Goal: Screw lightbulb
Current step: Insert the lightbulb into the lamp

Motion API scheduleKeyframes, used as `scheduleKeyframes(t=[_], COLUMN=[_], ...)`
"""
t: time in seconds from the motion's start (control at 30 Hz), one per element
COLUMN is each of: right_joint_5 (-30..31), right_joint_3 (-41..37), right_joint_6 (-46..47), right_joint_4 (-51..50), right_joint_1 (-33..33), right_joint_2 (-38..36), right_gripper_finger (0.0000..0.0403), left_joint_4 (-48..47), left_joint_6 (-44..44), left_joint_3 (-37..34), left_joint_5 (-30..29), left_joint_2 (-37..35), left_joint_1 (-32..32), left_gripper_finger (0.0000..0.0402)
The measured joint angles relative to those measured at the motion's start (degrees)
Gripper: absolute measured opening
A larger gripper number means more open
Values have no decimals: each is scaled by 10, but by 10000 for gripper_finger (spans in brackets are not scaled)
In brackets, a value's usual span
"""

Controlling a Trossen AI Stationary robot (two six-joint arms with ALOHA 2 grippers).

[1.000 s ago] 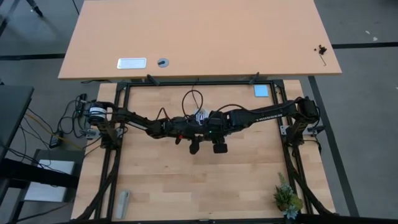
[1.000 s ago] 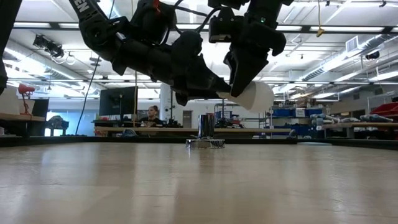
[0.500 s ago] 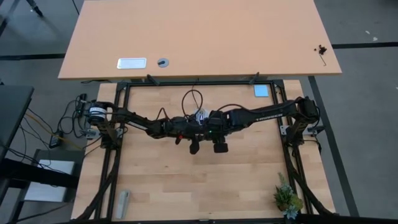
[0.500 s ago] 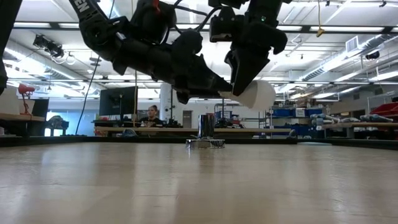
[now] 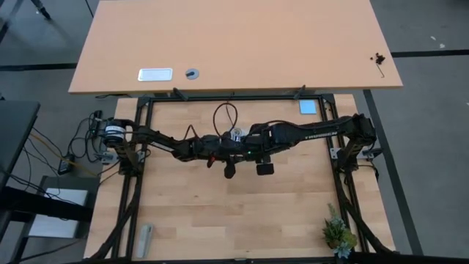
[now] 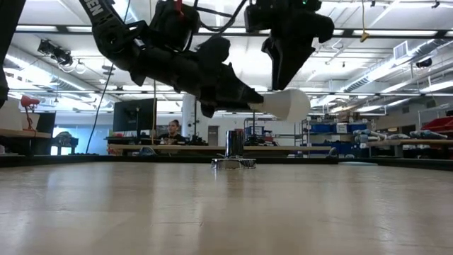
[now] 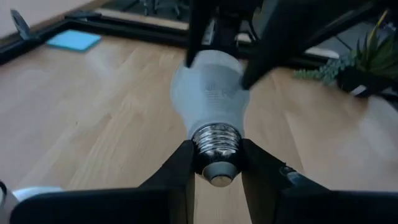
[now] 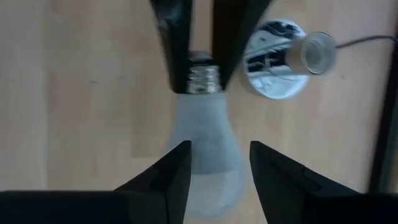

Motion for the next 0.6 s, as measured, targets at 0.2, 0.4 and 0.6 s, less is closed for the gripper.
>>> scheduleKeyframes(t=[0.2, 0.4, 0.6], right_joint_5=[36, 47, 48], right_joint_3=[0, 0, -61], right_joint_6=[6, 17, 18], right_joint_4=[-24, -21, 75], right_joint_1=[-3, -3, -3], right_joint_2=[-13, -46, -94], right_gripper_finger=[150, 129, 110], left_joint_4=[0, 1, 10], left_joint_6=[0, 3, 17], left_joint_3=[-2, -2, -2], left_joint_5=[0, 2, 2], left_joint_2=[0, -8, -14], left_joint_1=[10, 17, 17], left_gripper_finger=[92, 92, 92])
